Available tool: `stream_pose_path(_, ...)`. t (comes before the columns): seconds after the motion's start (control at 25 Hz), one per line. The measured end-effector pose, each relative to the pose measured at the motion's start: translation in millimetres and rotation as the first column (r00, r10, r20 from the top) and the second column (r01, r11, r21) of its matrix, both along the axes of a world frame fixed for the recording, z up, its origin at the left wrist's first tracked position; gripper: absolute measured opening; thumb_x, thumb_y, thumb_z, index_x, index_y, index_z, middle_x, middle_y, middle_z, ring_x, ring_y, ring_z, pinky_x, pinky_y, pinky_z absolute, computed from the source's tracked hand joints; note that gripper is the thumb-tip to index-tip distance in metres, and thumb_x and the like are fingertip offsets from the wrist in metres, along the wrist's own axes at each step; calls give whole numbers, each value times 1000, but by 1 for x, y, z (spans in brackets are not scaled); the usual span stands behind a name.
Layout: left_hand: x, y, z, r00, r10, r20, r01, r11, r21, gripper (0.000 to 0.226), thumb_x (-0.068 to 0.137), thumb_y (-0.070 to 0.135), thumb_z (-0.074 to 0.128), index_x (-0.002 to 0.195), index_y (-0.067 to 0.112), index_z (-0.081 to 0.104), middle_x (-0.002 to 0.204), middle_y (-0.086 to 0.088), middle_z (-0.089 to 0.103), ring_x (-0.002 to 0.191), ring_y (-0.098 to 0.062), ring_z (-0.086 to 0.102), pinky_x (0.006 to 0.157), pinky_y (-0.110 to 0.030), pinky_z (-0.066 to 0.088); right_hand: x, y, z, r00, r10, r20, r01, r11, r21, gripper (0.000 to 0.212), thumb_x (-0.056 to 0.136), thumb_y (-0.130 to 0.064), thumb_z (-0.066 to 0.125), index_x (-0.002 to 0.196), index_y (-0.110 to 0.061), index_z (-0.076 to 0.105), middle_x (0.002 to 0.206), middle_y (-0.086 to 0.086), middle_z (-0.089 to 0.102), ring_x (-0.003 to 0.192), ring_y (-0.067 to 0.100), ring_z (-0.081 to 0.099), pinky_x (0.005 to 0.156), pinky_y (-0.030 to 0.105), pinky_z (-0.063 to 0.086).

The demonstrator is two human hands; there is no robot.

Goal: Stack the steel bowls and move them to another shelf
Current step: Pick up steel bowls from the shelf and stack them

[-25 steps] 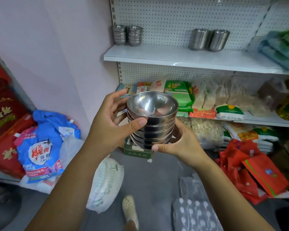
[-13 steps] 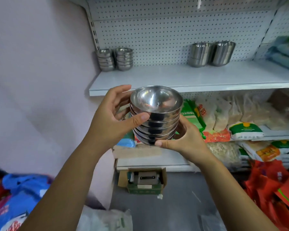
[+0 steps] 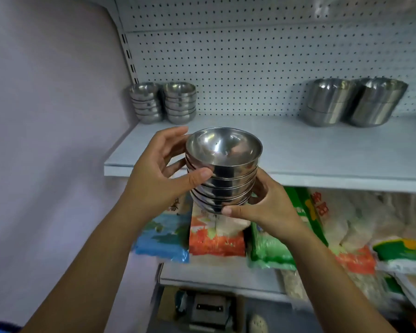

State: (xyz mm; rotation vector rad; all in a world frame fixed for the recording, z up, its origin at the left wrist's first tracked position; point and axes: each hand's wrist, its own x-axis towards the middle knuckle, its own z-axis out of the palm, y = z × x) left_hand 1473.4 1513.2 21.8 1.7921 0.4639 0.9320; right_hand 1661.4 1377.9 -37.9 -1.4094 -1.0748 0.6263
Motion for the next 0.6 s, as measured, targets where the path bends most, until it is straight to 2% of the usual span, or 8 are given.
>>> stream_pose_path(0.12, 50, 43, 7, 996, 79, 29, -78, 997, -18, 91, 62, 34, 91, 142, 28, 47, 141, 6, 62, 135, -13, 56, 114, -45, 44, 67, 61, 11, 995, 89, 38, -89, 996, -19, 77, 59, -15, 99, 126, -27, 64, 115, -15, 76, 112, 2, 69, 93, 19, 55)
stream_pose_path(0.28, 114, 90, 13, 989, 146, 15, -146, 989, -10, 96, 62, 31, 97, 142, 36, 45, 142, 13, 58, 134, -4, 53, 112, -32, 46, 144, 129, 21, 981, 178, 76, -175, 984, -45, 79, 58, -20, 101, 127, -33, 63, 116, -17, 74, 111, -1, 68, 86, 13, 54)
stream_pose_path(0.36, 142, 112, 11, 985, 174, 7, -174, 985, -9, 94, 62, 27, 94, 141, 37, 44, 141, 15, 58, 133, -2, 54, 113, -32, 45, 173, 160, 21, 973, 212, 88, -207, 977, -60, 76, 60, -21, 100, 126, -33, 63, 116, -15, 75, 109, 0, 69, 87, 15, 56)
stream_pose_path(0.48, 175, 146, 0, 976, 217, 36, -214, 975, -56, 90, 63, 22, 90, 140, 35, 45, 141, 15, 57, 131, -3, 55, 116, -36, 43, 204, 207, 13, 969, 244, 48, -239, 966, -94, 69, 64, -20, 99, 123, -31, 66, 115, -11, 76, 107, 6, 71, 92, 26, 58)
stream_pose_path(0.6, 197, 175, -9, 967, 254, 12, -253, 965, -68, 89, 68, 16, 92, 144, 29, 46, 141, 14, 58, 130, -4, 57, 114, -33, 45, 219, 243, 0, 971, 240, 21, -237, 967, -97, 66, 64, -18, 99, 120, -32, 67, 111, -14, 77, 102, 3, 72, 85, 20, 57)
